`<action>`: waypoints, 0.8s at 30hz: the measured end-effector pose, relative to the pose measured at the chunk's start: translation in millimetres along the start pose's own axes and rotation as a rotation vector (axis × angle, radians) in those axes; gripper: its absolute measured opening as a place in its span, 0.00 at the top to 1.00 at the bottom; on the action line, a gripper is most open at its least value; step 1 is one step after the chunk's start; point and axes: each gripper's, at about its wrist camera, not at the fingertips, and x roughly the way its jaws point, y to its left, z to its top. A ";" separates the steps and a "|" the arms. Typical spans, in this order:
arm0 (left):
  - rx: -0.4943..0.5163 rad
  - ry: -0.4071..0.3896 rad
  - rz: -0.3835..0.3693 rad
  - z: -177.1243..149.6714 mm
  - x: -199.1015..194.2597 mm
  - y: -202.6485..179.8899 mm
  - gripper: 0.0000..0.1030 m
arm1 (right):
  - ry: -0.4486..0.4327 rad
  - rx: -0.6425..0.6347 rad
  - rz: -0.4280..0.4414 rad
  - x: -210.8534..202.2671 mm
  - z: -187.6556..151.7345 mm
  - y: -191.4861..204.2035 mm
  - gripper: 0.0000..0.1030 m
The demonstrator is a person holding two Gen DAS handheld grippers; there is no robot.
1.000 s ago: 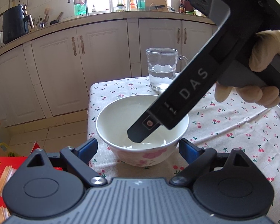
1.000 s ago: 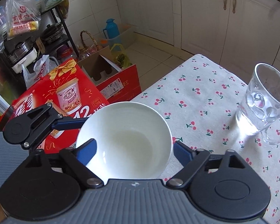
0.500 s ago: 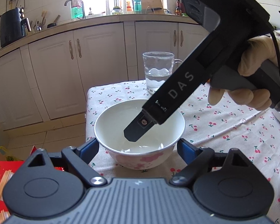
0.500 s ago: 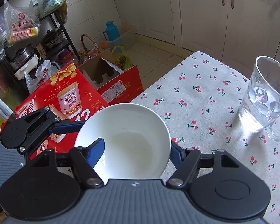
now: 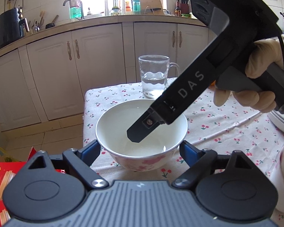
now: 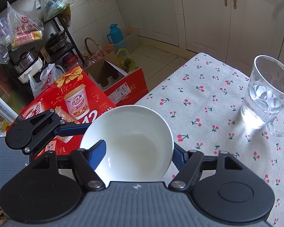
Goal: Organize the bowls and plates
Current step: 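Lift the pink-decal bowl and carry it over the nested bowls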
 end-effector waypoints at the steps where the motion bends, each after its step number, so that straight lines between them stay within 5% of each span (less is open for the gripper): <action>1: 0.004 -0.002 -0.003 0.8 -4.4 -2.1 0.13 | -0.003 0.000 0.001 -4.4 -1.9 1.7 0.25; 24: 0.077 -0.063 -0.057 2.5 -117.3 -71.5 0.13 | -0.094 -0.016 0.004 -116.8 -78.4 65.4 0.25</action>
